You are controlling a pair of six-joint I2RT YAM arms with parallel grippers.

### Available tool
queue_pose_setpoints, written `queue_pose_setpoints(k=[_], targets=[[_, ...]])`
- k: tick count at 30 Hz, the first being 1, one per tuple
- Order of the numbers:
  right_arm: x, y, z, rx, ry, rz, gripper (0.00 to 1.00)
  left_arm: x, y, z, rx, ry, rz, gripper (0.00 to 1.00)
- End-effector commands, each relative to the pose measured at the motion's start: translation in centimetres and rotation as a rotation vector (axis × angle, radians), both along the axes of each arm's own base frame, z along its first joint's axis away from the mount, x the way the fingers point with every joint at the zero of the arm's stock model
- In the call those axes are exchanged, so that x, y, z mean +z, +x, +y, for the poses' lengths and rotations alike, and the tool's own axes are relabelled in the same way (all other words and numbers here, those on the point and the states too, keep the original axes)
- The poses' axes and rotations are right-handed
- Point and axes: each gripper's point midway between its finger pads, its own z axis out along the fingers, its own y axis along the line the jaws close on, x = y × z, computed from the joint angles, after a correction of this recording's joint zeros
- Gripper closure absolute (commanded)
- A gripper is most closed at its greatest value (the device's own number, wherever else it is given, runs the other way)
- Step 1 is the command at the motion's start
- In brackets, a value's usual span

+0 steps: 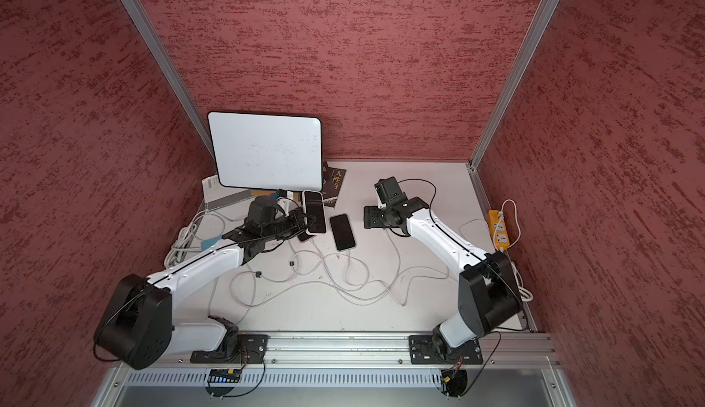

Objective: Plug the charging cable into the phone
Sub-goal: Pick up the charging cable from the center of the board.

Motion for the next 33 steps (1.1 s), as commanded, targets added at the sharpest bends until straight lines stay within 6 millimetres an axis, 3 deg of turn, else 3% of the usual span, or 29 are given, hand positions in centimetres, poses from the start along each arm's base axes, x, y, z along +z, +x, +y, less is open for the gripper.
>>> queue_pose_setpoints(k=[1,8,15,18,28,33], targets=[[-2.3,-0.4,-2.5,-0.005,-0.188,0.071,0.28,2.6,-0.4,1.6,0.013,-0.027,-0.088,1.0],[-5.5,1.1,-3.0,0.012,-0.29,0.121,0.43,3.2,-1.8,4.5,0.059,-0.04,-0.094,1.0],[-8.3,2.3,-3.1,0.054,-0.298,0.197,0.52,2.8,-2.0,5.1,0.061,-0.05,-0.086,1.0],[-8.7,2.7,-3.8,0.036,-0.276,0.206,0.55,2.6,-2.1,5.3,0.066,-0.05,-0.086,1.0],[-10.5,2.1,-3.3,0.073,-0.249,0.27,0.56,2.1,-2.0,5.6,0.064,-0.061,-0.082,1.0],[-10.7,1.9,-3.4,0.074,-0.236,0.281,0.64,2.2,-2.0,5.7,0.066,-0.063,-0.085,1.0]])
